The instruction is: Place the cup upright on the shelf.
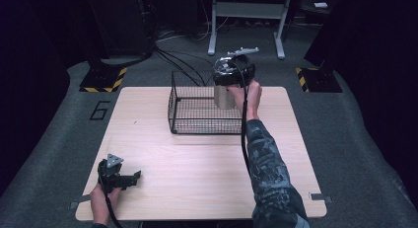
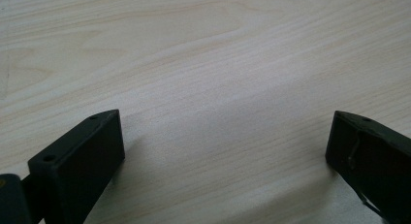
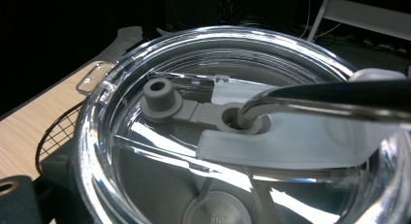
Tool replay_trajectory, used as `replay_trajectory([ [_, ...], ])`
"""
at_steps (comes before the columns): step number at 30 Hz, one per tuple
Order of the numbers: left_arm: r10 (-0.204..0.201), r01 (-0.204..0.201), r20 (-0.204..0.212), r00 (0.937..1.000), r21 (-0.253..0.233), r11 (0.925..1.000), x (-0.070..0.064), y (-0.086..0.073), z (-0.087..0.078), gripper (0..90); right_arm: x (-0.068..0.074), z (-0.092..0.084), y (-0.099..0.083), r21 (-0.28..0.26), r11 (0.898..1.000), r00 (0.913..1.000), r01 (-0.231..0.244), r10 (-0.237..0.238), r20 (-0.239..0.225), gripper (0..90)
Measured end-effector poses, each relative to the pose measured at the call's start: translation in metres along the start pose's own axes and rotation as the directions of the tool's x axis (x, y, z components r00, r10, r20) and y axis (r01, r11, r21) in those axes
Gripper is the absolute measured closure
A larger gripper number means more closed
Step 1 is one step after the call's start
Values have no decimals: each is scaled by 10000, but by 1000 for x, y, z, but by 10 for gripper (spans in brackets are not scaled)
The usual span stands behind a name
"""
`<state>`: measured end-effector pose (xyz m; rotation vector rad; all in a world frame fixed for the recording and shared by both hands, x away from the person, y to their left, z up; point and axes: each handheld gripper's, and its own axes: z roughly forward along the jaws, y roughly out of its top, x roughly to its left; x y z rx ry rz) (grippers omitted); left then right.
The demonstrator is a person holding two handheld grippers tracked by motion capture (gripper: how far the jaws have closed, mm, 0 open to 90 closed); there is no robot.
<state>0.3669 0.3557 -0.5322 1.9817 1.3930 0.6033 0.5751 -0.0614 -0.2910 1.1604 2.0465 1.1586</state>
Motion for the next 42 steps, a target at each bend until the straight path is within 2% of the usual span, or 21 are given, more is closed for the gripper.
replay_trajectory([
  [2,-4,4,-1,10000,-7,10000,0,0,0,3,0,5,-1,19,9997,9997,-223,223,-42,35],
  [12,-76,75,98,9999,173,9998,0,0,-1,3,3,30,-7,354,9990,9996,-284,282,69,35],
  [21,-83,83,49,10000,82,9999,-1,0,-1,4,7,47,-11,437,9986,9995,-296,291,129,35],
  [29,-79,78,60,10000,81,9999,-1,0,-1,4,9,64,-21,546,9974,9988,-468,458,195,35],
  [32,-79,78,63,9999,88,9999,-1,0,-1,4,8,72,-24,602,9976,9993,-351,342,151,35],
  [33,-79,79,59,10000,85,9999,-1,0,-1,4,9,74,-25,642,9963,9982,-579,569,170,35],
  [35,-78,78,62,10000,90,9999,-1,0,-1,4,8,79,-28,680,9966,9988,-476,470,93,35],
  [37,-94,94,47,9999,60,9999,-1,0,-1,4,11,83,-31,802,9943,9975,-700,689,172,35],
  [42,44,-44,12,10000,58,10000,0,0,-1,4,12,92,-40,944,9931,9976,-690,682,119,35],
])
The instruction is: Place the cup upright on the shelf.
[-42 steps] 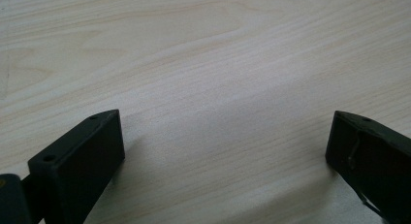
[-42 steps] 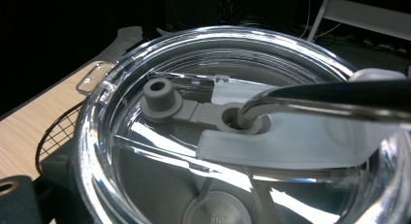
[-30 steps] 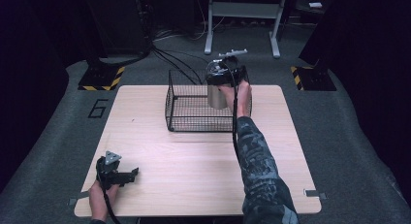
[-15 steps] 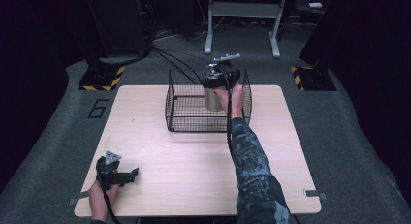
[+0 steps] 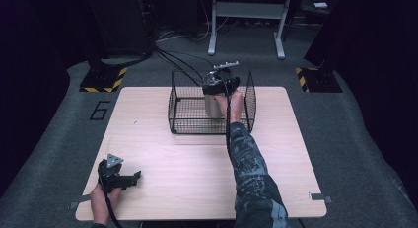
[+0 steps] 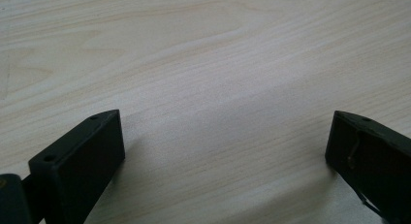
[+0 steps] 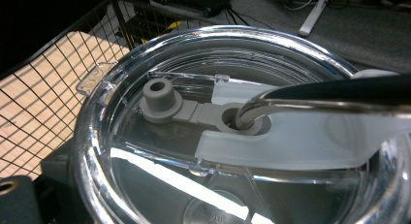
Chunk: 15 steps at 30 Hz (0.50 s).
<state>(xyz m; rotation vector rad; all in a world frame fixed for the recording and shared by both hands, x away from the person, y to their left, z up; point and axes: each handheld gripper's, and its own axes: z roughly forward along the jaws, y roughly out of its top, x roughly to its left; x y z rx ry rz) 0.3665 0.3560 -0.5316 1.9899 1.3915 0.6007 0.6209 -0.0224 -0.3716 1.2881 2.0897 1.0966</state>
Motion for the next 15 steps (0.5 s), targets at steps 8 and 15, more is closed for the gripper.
replay_trajectory([
  [8,29,-29,21,10000,14,10000,0,0,0,5,9,11,-6,296,9994,9998,193,-193,-21,35],
  [15,22,-22,24,10000,12,10000,0,0,0,4,9,22,-14,426,9990,9999,162,-162,11,35],
])
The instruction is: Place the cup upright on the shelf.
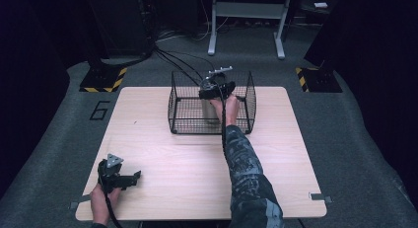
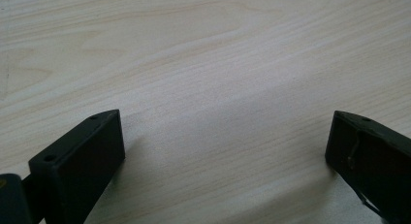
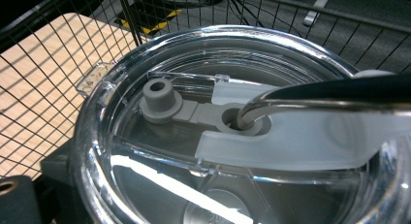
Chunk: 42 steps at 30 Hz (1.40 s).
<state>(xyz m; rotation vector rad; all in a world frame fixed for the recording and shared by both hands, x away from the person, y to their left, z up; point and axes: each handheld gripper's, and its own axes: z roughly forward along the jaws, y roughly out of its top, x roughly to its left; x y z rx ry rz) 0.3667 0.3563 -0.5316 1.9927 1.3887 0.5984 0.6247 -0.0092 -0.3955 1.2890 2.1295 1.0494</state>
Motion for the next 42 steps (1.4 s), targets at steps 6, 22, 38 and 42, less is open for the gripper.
replay_trajectory([
  [6,21,-22,35,10000,88,10000,0,0,-1,5,-1,6,-3,22,10000,10000,-68,68,8,34],
  [22,-195,194,-24,9998,-173,9997,-1,-1,1,5,0,-6,-23,-194,9998,9999,-35,32,-137,27],
  [38,-124,124,-21,9999,-93,9999,-1,0,1,5,-5,-19,-24,114,9997,9982,-230,236,-559,0],
  [42,-157,156,-54,9999,-167,9997,-1,0,1,5,-3,-33,-24,-52,9994,9974,-351,347,-638,0],
])
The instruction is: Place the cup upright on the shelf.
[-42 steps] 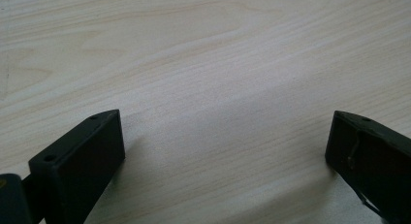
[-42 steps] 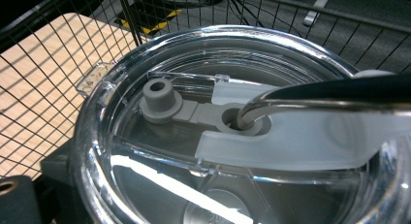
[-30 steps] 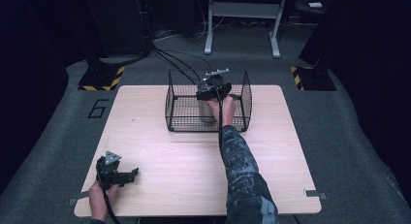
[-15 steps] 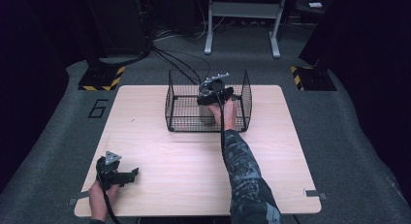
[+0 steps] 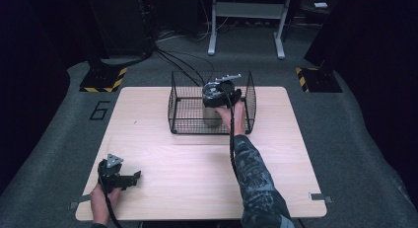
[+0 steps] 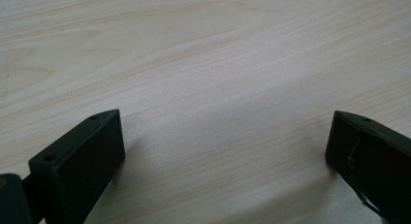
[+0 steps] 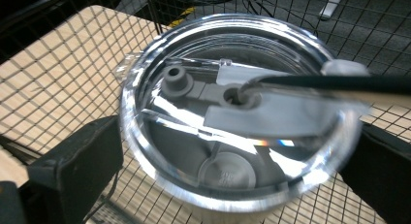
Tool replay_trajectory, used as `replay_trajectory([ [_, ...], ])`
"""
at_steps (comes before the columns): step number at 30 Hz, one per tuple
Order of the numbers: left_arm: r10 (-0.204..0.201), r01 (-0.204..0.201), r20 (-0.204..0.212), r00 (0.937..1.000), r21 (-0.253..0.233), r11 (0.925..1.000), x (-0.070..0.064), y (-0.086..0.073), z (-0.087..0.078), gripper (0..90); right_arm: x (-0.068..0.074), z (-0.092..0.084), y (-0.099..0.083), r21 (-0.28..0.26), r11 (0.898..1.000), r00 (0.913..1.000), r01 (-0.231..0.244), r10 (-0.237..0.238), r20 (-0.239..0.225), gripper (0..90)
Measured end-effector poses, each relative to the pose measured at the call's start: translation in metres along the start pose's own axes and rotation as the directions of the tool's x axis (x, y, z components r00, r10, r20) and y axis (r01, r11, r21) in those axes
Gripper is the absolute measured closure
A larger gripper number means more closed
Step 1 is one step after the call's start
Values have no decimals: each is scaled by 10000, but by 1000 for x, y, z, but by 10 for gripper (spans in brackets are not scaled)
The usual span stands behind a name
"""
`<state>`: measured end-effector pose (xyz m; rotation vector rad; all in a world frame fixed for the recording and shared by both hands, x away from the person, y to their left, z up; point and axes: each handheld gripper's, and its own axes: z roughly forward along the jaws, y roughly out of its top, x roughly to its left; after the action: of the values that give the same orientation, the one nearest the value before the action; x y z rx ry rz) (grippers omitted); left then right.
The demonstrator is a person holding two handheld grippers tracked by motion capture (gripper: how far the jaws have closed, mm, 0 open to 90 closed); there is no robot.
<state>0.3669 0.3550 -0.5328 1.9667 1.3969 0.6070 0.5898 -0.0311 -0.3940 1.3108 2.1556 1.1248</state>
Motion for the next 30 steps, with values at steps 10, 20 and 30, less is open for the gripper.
replay_trajectory([
  [10,28,-28,49,10000,87,10000,0,0,-1,4,-5,-32,-2,33,9996,9994,277,-276,-212,0],
  [20,16,-16,52,10000,88,10000,0,0,-1,4,-5,-75,-11,-267,9983,9971,511,-525,-554,0],
  [30,30,-30,48,10000,87,10000,0,0,-1,5,4,-125,-25,-663,9922,9925,1053,-1090,-555,0],
])
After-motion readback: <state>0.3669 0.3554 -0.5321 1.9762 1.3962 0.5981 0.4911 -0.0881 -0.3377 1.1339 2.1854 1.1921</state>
